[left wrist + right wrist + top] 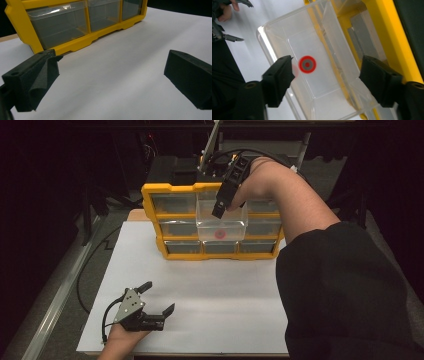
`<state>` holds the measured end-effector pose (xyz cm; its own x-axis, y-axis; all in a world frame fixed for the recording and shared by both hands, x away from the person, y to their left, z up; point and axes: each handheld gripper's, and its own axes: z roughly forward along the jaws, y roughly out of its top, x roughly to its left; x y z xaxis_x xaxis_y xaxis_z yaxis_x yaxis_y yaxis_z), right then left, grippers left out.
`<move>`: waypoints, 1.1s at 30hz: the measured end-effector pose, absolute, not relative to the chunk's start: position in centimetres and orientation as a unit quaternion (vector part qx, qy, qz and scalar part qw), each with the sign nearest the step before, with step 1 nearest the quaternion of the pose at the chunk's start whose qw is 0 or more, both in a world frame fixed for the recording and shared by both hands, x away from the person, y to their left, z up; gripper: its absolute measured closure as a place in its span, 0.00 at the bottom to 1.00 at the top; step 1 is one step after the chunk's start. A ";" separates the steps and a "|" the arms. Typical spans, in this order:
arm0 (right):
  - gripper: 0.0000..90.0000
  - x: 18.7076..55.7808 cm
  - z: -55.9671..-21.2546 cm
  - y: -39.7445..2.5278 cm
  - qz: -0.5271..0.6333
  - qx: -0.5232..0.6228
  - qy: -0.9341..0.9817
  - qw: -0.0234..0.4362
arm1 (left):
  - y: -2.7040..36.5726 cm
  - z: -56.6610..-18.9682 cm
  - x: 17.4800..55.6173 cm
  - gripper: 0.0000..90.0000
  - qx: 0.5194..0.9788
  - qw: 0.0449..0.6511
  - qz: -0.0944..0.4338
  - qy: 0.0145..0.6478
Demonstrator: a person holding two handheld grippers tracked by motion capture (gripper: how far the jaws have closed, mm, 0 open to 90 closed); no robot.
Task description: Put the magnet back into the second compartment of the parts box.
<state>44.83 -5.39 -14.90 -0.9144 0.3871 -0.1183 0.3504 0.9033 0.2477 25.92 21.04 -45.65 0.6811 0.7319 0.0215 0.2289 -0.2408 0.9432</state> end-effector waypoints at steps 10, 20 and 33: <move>0.29 43.1 -14.0 -6.7 0.113 0.186 0.973 0.084 | 20.9 -45.7 25.9 0.01 0.751 0.527 0.238 0.319; 0.28 41.2 -14.1 -8.8 0.111 0.188 0.973 0.079 | 20.9 -45.7 26.0 0.01 0.751 0.527 0.237 0.320; 0.27 39.6 -14.8 -12.7 0.119 0.212 0.967 0.076 | 20.9 -45.7 26.1 0.01 0.749 0.528 0.237 0.322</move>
